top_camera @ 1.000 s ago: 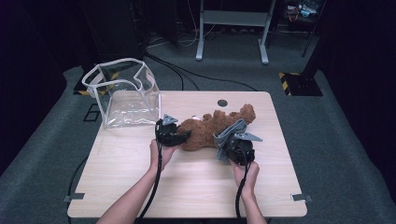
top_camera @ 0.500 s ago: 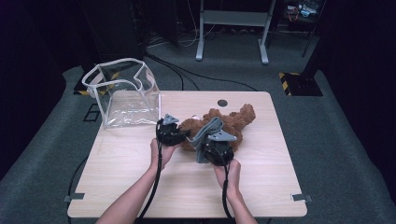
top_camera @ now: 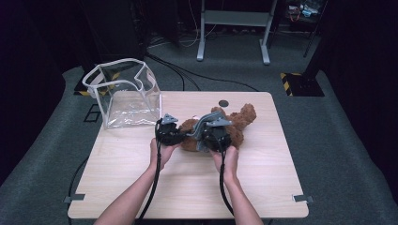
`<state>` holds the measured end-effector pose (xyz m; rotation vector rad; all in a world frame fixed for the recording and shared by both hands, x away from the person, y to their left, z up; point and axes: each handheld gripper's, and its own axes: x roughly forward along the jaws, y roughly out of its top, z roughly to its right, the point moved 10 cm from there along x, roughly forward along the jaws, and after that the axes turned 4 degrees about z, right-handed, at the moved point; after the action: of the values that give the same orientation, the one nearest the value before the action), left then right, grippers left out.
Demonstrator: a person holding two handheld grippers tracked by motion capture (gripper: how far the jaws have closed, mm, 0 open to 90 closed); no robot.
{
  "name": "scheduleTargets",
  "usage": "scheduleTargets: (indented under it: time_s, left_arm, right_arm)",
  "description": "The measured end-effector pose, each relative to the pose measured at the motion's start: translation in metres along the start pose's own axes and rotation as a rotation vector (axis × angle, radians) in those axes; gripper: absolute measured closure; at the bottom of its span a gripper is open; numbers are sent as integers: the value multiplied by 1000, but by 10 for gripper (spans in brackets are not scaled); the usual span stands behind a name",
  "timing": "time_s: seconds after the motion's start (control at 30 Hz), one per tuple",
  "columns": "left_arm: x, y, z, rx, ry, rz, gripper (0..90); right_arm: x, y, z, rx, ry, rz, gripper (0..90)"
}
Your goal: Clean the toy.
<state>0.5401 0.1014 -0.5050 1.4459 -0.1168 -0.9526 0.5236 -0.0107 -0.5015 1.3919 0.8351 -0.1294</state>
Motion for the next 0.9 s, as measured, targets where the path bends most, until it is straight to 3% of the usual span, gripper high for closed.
scheduleTargets:
  time_s: [0.07, 0.1, 0.2, 0.33, 0.43, 0.47, 0.57, 0.63, 0.7, 0.73, 0.9]
  left_arm:
    - [0, 0, 0, -5, -1, 0, 715]
    - [0, 1, 0, -12, -4, -1, 715]
    - [1, 1, -2, -17, -6, -4, 715]
    - [1, 1, -1, -33, -7, -5, 715]
    - [1, 0, -2, -23, -8, -10, 715]
    - [1, 0, -2, -28, -9, -10, 715]
    - [2, 0, -2, -20, -10, -14, 715]
    - [1, -1, -2, -17, -13, -18, 715]
    - [1, -1, -1, -18, -16, -19, 716]
    - [1, -2, -1, -15, -17, -23, 716]
    - [1, -1, -2, -17, -21, -18, 716]
  right_arm:
    - [-2, 1, 6, 18, 2, 7, 708]
    - [-6, 4, 16, 28, -20, 19, 707]
    - [-14, 8, 26, 57, -49, 37, 706]
    - [-22, 12, 34, 67, -63, 61, 703]
    - [-24, 11, 27, 46, -40, 63, 702]
    - [-23, 8, 8, -5, 9, 40, 701]
    - [-16, 1, -21, -75, 83, -1, 699]
    - [-10, -1, -33, -98, 99, -20, 700]
    - [-5, -1, -36, -104, 99, -29, 700]
    - [-2, 0, -35, -98, 92, -36, 700]
    - [-4, 10, 1, -1, 41, -25, 703]
